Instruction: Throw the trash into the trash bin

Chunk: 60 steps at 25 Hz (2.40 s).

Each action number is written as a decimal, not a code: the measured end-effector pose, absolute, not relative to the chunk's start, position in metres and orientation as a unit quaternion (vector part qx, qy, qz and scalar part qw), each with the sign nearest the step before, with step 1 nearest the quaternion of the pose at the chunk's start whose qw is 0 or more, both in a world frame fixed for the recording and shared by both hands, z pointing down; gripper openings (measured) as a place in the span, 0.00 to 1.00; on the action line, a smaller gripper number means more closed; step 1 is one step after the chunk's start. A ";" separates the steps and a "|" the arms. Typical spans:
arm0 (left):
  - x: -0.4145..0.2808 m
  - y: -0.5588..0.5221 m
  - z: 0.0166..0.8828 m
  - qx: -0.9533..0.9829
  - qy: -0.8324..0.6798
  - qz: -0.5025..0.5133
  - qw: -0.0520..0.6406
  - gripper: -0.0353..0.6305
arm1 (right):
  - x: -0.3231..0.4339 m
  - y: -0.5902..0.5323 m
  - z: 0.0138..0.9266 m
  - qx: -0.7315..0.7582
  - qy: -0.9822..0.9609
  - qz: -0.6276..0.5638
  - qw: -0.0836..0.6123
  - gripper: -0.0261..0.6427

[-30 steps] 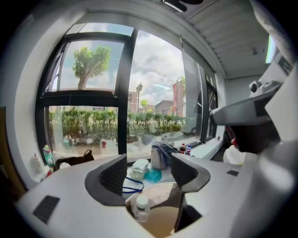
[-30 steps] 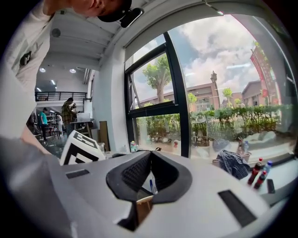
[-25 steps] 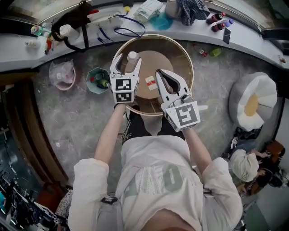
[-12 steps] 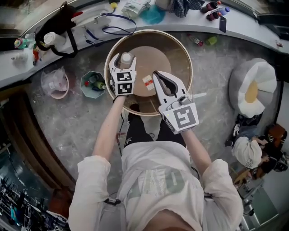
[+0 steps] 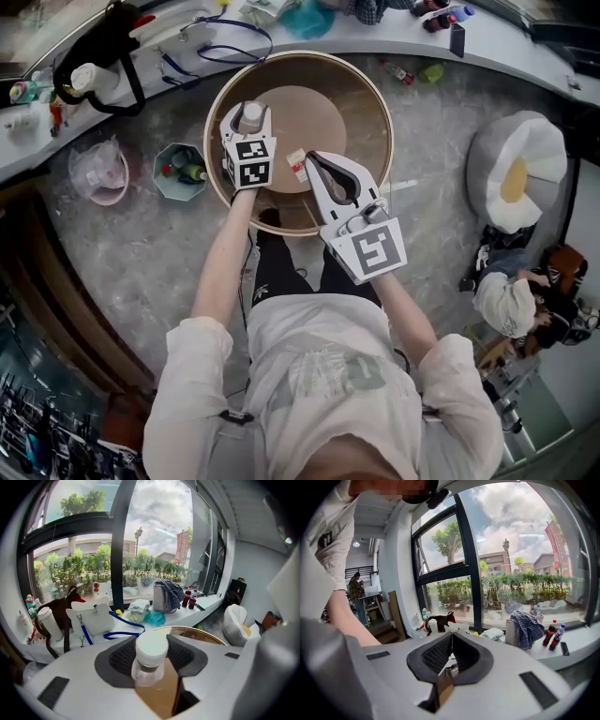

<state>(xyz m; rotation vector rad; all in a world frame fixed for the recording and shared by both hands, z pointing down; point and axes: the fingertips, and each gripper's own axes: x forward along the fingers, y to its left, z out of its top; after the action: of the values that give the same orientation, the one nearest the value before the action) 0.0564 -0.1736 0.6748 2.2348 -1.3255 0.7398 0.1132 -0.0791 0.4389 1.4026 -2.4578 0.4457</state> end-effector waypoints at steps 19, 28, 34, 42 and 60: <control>-0.013 -0.137 0.519 0.780 -0.565 0.214 0.162 0.36 | 0.082 -0.071 0.347 0.429 -0.895 0.079 0.092 0.06; -0.072 -0.084 0.484 0.730 -0.635 0.200 0.157 0.36 | 0.038 -0.057 0.328 0.354 -0.930 0.069 0.076 0.06; -0.106 -0.065 0.492 0.702 -0.660 0.202 0.177 0.36 | 0.010 -0.041 0.338 0.316 -0.940 0.099 0.089 0.06; -0.173 -0.054 0.556 0.675 -0.668 0.219 0.225 0.36 | -0.044 -0.040 0.392 0.277 -0.941 0.129 0.145 0.06; -0.260 -0.074 0.729 0.676 -0.651 0.186 0.289 0.37 | -0.176 -0.036 0.481 0.171 -0.951 0.164 0.197 0.06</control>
<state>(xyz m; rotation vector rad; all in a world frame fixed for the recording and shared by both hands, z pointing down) -0.2600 -0.0741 0.7287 1.8057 -1.7392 0.4974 -0.1756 -0.0363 0.4812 0.4778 -2.6633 0.4599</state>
